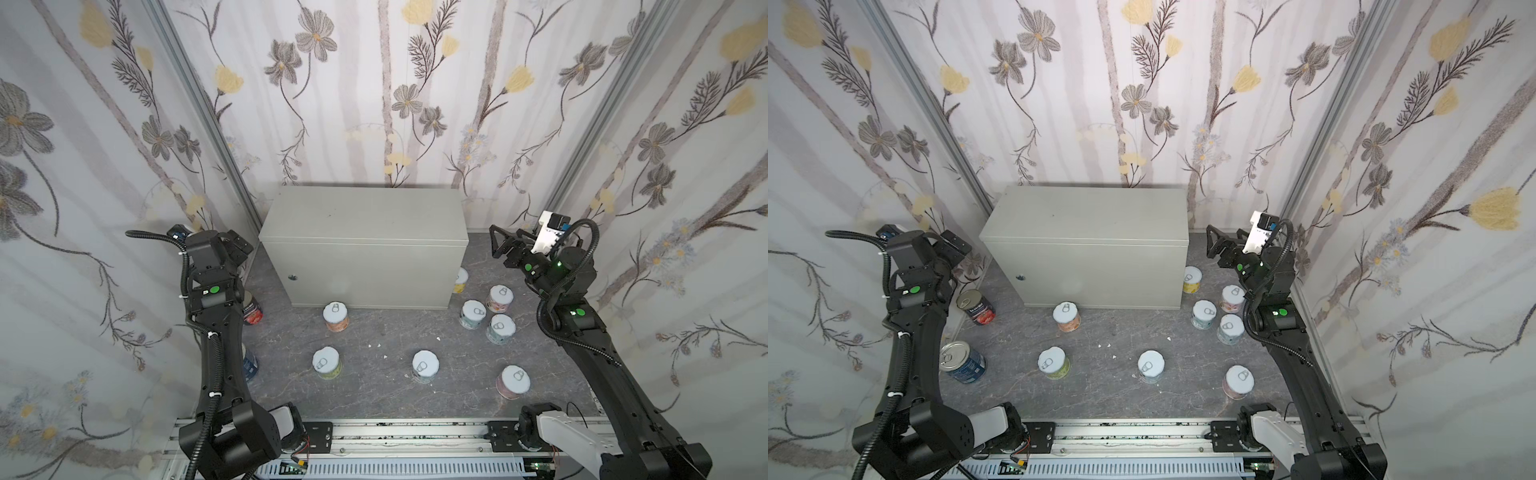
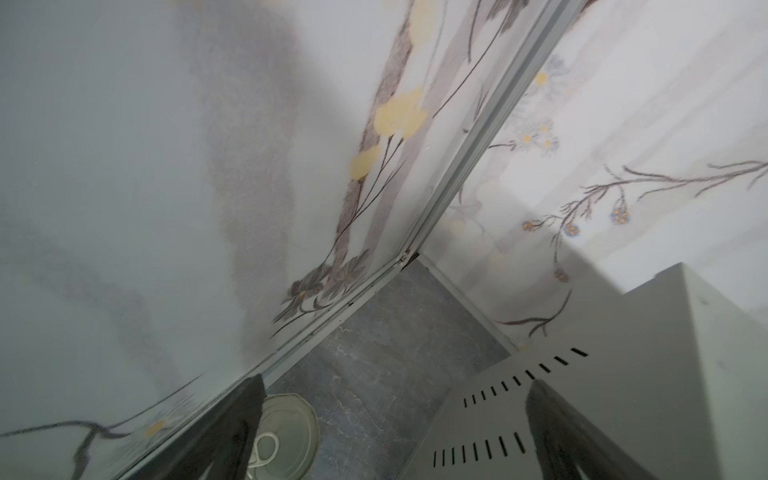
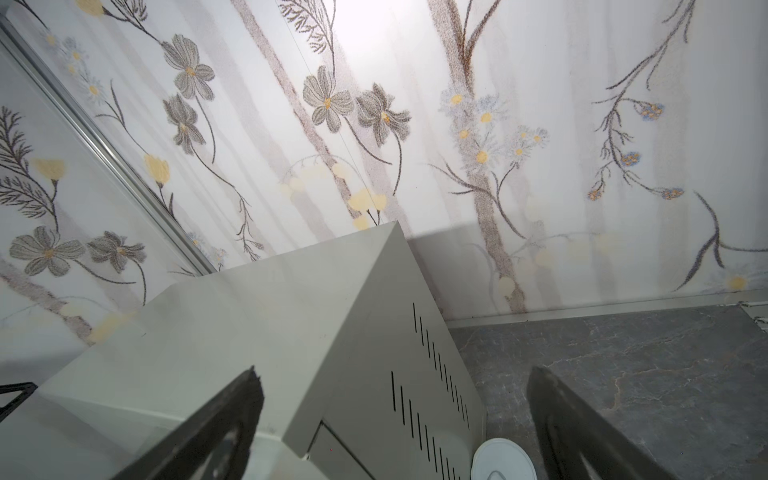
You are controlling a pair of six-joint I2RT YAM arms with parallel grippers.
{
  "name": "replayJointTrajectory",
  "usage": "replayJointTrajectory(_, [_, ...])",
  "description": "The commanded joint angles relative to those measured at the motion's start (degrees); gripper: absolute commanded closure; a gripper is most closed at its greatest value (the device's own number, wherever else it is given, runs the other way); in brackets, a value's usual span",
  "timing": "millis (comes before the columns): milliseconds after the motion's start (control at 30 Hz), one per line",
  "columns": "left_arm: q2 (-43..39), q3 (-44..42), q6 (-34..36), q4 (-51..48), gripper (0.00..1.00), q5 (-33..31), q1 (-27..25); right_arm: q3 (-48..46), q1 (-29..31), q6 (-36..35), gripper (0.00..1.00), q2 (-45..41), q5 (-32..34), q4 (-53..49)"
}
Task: Place and organize the canned foods onto the counter
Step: 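Lower the left gripper onto the red-labelled can by the wall and close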
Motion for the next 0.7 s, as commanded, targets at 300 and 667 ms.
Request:
replayJointTrajectory(300, [4.9,-7.2,-0.1,2.3,0.0,-12.8,0.4,-6.6,6.6,-1.5,0.0,-4.6,4.2,2.1])
replayJointTrajectory(667, [14.7,-8.2,-2.7,3.4,0.0,-8.4,1.2,-10.0,8.4,-0.9,0.0,-10.3,6.3,3.5])
